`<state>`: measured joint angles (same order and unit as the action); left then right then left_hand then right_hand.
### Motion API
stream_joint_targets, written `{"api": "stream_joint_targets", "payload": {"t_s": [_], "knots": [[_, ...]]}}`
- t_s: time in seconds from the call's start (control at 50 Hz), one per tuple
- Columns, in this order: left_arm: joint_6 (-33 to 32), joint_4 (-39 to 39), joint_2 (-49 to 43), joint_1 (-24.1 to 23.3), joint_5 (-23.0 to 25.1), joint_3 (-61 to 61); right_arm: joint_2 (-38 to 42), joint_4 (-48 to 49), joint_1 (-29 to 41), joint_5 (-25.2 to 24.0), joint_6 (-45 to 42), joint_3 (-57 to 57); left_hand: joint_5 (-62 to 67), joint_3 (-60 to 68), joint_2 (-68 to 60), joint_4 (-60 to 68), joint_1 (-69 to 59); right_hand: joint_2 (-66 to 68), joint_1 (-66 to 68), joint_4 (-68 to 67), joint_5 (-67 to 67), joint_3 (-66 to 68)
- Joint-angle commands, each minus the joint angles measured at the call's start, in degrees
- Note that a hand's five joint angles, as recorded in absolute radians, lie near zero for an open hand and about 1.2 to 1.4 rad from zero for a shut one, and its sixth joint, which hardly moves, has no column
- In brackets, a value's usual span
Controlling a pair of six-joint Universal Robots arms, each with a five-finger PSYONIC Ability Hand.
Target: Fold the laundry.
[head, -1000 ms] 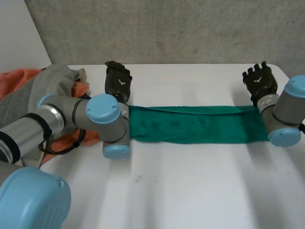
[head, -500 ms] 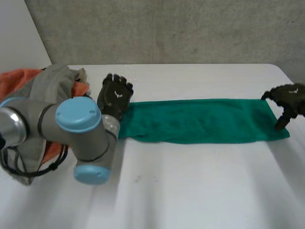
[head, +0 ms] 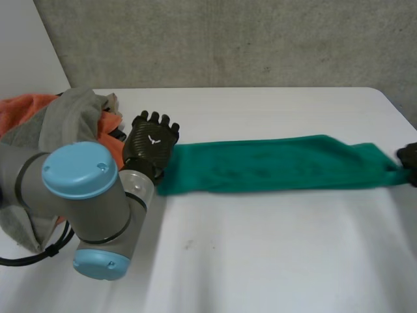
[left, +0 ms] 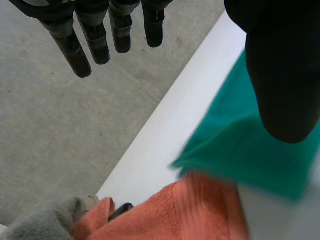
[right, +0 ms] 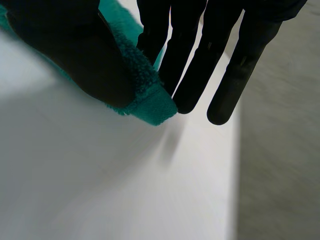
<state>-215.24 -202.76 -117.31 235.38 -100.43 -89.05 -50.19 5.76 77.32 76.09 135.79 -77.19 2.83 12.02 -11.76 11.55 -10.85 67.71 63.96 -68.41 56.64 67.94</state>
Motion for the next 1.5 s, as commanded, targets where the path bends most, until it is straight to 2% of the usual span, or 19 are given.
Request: {"api": "stream_joint_targets", "payload": {"t_s": [0.02,0.14,0.24,0.5,0.6,0.66,0.68,0.72,0.74,0.84,0.88,1.0,1.08,1.16,1.2,1.24,1.26,1.4,1.5], "knots": [[0.7,-0.1,4.7,0.0,0.0,-1.8,-2.8,5.8,-1.7,8.2,-9.8,0.3,-2.5,-1.6,1.4,-1.2,0.5,12.3,16.0,-11.6,13.4,12.1],[0.7,-0.1,7.4,0.8,-0.1,-3.8,-5.4,8.6,0.8,8.5,-17.6,0.6,-2.5,-1.6,1.4,-1.2,0.5,12.3,16.0,-11.6,13.4,12.1],[1.0,-0.2,9.0,2.0,0.0,-5.3,-7.4,13.0,12.3,6.4,-15.8,0.6,-2.5,-1.6,1.4,-1.2,0.5,12.3,16.0,-11.6,13.4,12.1],[5.0,0.0,9.7,2.0,0.0,-6.9,-4.1,15.8,41.0,-14.8,-14.2,-3.3,-2.5,-1.6,1.4,-1.2,0.5,12.3,16.0,-11.6,13.4,12.1],[5.2,-0.2,9.2,1.8,0.1,-6.8,-1.2,15.9,45.5,-17.3,-14.3,-5.2,-2.6,-1.8,1.6,-1.3,0.6,12.3,16.0,-11.6,13.4,12.1],[5.3,-0.3,8.8,1.6,0.1,-6.0,0.2,15.2,46.3,-15.6,-14.7,-4.7,-2.6,-1.8,1.6,-1.3,0.6,12.3,16.0,-11.6,13.4,12.1],[5.2,-0.5,8.5,1.2,0.2,-5.4,0.0,15.2,46.3,-15.2,-14.2,-4.8,-2.6,-1.8,1.6,-1.3,0.6,4.5,8.3,-3.8,5.6,4.3],[5.0,-0.6,7.5,0.7,0.2,-4.2,-0.4,15.2,46.2,-14.5,-13.4,-5.3,-2.6,-1.8,1.6,-1.3,0.6,-31.5,-27.8,32.2,-30.5,-31.8],[5.0,-0.6,6.9,0.4,0.2,-3.4,-1.0,15.2,46.2,-13.2,-12.1,-5.6,-2.6,-1.8,1.6,-1.3,0.6,-57.7,-54.0,58.4,-56.6,-57.9],[5.1,-0.5,2.8,-3.3,0.2,3.5,-7.5,13.6,42.6,-8.0,-1.3,-7.0,-2.8,-2.0,1.7,-1.5,0.8,-57.7,-54.0,58.4,-56.6,-57.9],[5.1,-0.5,1.6,-4.1,0.2,5.1,-11.3,11.1,37.8,-6.8,7.8,-9.0,-2.8,-2.0,1.7,-1.5,0.8,-57.7,-54.0,58.4,-56.6,-57.9],[4.9,-0.5,-4.0,-7.2,0.4,11.2,-15.3,6.1,30.0,-7.2,22.1,-12.0,-2.8,-2.0,1.7,-1.5,0.8,-57.7,-54.0,58.4,-56.6,-57.9],[4.8,-0.2,-7.1,-9.0,0.1,14.0,-14.8,4.5,24.6,-7.3,18.7,-15.0,-2.8,-2.0,1.7,-1.5,0.8,-57.7,-54.0,58.4,-56.6,-57.9],[4.9,0.0,-8.2,-9.6,0.1,13.8,-12.0,3.9,20.9,-6.2,9.6,-17.2,-2.6,-1.8,1.6,-1.3,0.6,-57.7,-54.0,58.4,-56.6,-57.9],[5.1,0.1,-8.4,-9.9,0.1,13.2,-9.9,3.2,19.8,-5.5,3.9,-17.5,-2.6,-1.8,1.6,-1.3,0.6,-41.8,-38.0,42.4,-40.7,-42.0],[5.0,0.2,-8.1,-10.1,0.1,12.3,-9.3,2.9,19.1,-4.7,0.9,-17.2,-2.6,-1.8,1.6,-1.3,0.6,-14.7,-11.0,15.4,-13.6,-14.9],[5.0,0.2,-7.9,-10.1,0.1,11.8,-9.1,2.8,18.7,-3.1,-0.4,-16.6,-2.6,-1.8,1.6,-1.3,0.6,12.0,15.8,-11.3,13.1,11.8],[5.1,0.2,-2.9,-9.6,0.0,7.6,-9.8,3.7,20.8,3.6,-0.1,-11.8,-2.6,-1.8,1.6,-1.3,0.6,12.3,16.0,-11.6,13.4,12.1],[5.2,0.0,1.8,-7.0,-0.3,4.3,-11.3,6.1,31.9,3.5,-0.1,-6.5,-2.6,-1.8,1.6,-1.3,0.6,12.3,16.0,-11.6,13.4,12.1]]}}
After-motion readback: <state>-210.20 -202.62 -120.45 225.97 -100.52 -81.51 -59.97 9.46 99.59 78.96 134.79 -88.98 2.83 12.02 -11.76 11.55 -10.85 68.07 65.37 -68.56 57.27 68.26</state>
